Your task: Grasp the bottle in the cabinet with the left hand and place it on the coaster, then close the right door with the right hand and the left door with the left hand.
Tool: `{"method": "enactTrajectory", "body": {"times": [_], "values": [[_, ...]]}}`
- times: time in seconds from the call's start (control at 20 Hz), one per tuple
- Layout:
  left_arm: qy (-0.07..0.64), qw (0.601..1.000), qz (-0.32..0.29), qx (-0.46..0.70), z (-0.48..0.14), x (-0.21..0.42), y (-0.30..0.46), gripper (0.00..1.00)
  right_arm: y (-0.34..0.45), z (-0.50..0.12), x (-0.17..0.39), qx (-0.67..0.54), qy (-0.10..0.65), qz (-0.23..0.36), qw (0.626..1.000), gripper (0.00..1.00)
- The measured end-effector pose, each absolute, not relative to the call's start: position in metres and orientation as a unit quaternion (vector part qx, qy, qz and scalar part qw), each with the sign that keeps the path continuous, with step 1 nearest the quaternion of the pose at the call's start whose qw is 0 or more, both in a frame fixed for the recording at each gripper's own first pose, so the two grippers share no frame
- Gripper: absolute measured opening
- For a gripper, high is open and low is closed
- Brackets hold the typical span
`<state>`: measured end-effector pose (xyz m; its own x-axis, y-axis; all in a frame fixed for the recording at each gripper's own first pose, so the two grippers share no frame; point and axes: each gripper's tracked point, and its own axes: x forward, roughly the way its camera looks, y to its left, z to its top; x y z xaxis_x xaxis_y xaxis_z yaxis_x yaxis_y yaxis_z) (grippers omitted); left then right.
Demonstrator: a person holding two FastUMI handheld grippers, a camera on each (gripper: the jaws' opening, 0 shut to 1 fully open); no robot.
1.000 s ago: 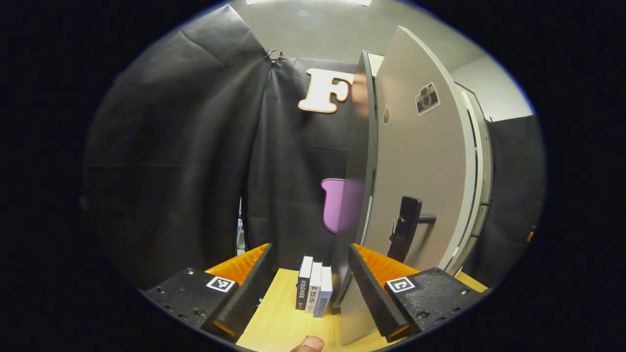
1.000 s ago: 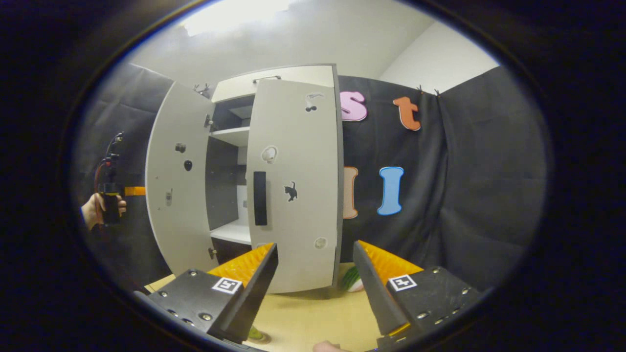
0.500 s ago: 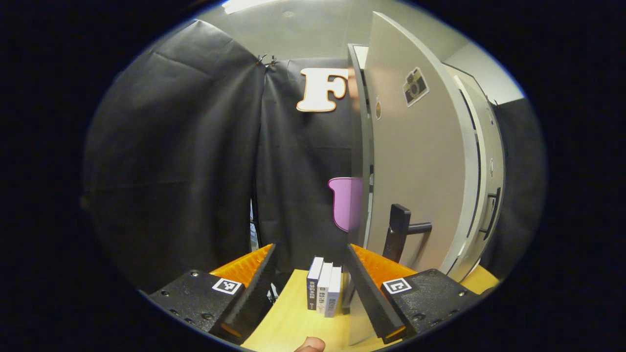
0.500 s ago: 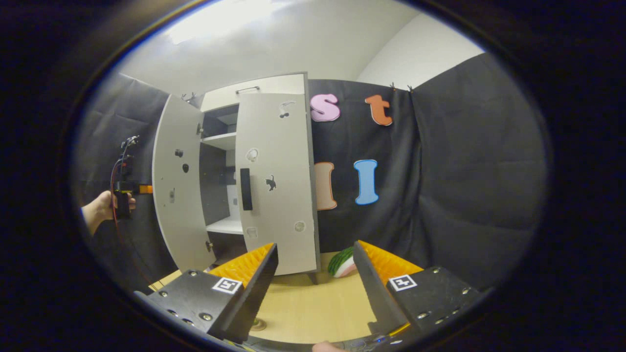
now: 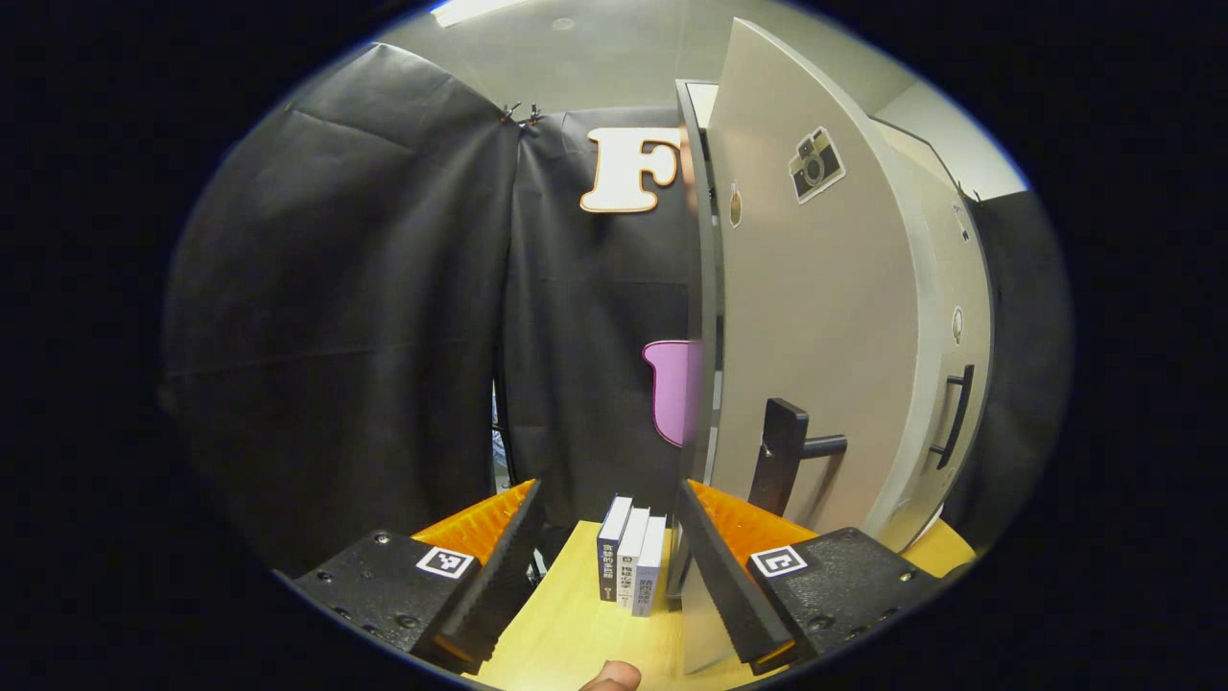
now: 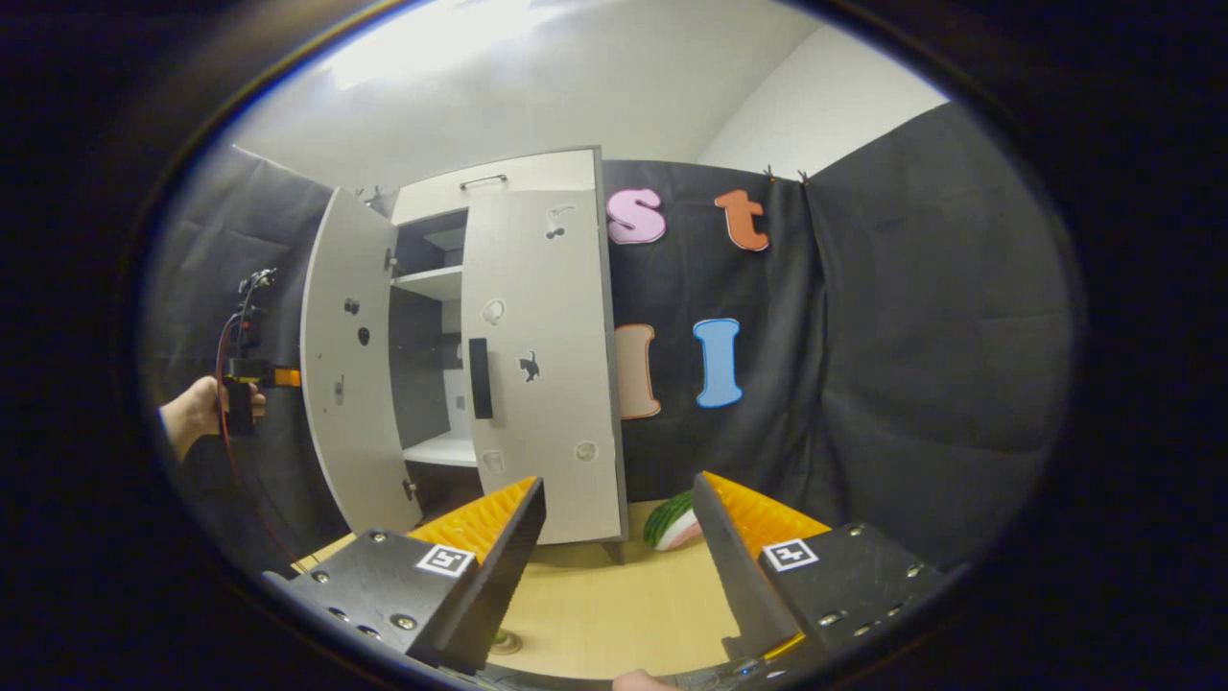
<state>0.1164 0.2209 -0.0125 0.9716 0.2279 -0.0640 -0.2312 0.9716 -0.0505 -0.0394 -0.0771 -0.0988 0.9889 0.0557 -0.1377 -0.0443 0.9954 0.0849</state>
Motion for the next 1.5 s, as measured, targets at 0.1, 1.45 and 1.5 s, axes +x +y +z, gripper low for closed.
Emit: {"method": "enactTrajectory", "body": {"times": [0.1, 1.45, 1.5], "values": [[0.028, 0.993, 0.11, -0.031, -0.011, 0.118, 0.214, 0.9, -0.07, -0.102, -0.034, 0.043, 0.075, 0.029, 0.996, 0.94], [0.054, 0.998, 0.019, -0.036, -0.018, 0.16, 0.11, 0.94, 0.035, -0.095, 0.026, 0.044, 0.073, 0.119, 0.989, 0.91], [0.057, 0.998, 0.01, -0.033, -0.02, 0.163, 0.101, 0.94, 0.032, -0.093, 0.025, 0.044, 0.072, 0.115, 0.99, 0.94]]}}
